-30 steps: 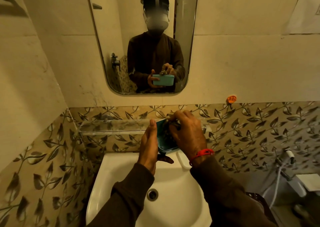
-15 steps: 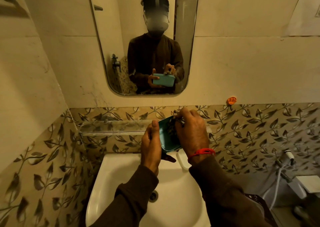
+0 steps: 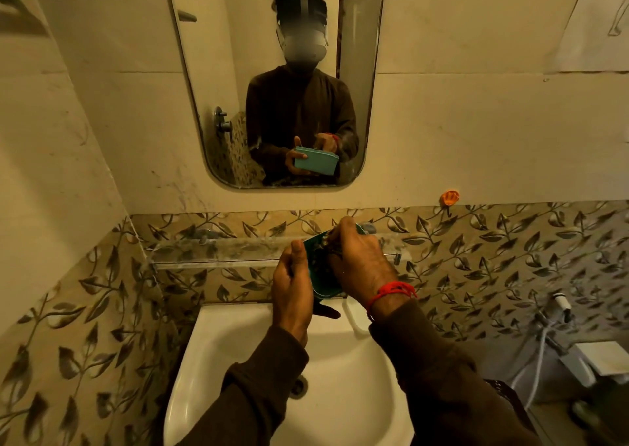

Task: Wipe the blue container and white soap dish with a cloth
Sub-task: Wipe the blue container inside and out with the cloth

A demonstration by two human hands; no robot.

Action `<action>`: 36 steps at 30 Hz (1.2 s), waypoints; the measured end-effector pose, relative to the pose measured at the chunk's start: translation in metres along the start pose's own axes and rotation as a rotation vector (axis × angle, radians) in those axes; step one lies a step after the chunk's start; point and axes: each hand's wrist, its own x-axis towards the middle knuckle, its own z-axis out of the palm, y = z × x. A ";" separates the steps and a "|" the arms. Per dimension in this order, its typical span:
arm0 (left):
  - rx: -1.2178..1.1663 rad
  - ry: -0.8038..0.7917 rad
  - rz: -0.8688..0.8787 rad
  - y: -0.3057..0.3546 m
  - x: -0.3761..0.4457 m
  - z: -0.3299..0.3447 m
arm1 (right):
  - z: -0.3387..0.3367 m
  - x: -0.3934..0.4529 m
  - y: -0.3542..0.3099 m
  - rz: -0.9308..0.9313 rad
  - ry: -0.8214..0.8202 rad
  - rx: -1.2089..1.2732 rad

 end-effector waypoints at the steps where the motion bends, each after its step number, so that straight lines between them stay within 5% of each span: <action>1: 0.006 -0.010 0.012 0.003 0.003 -0.002 | -0.001 -0.001 -0.002 -0.056 -0.026 -0.018; 11: -0.022 -0.079 0.004 -0.004 0.010 -0.020 | -0.013 -0.007 -0.002 -0.494 -0.331 0.081; 18: 0.007 -0.104 -0.015 0.008 0.018 -0.022 | -0.010 -0.001 0.000 -0.591 -0.060 -0.502; 22: 0.130 -0.104 0.108 0.018 0.026 -0.025 | -0.016 0.005 0.004 -0.499 0.079 -0.581; 27: 0.192 -0.101 0.195 0.021 0.035 -0.022 | -0.018 0.006 0.005 -0.425 0.017 -0.701; 32: 0.119 -0.058 0.215 0.013 0.039 -0.022 | -0.014 -0.001 0.003 -0.400 -0.199 -0.599; 36: 0.028 -0.066 0.070 0.007 0.032 -0.012 | -0.009 -0.004 -0.009 -0.479 -0.239 -0.240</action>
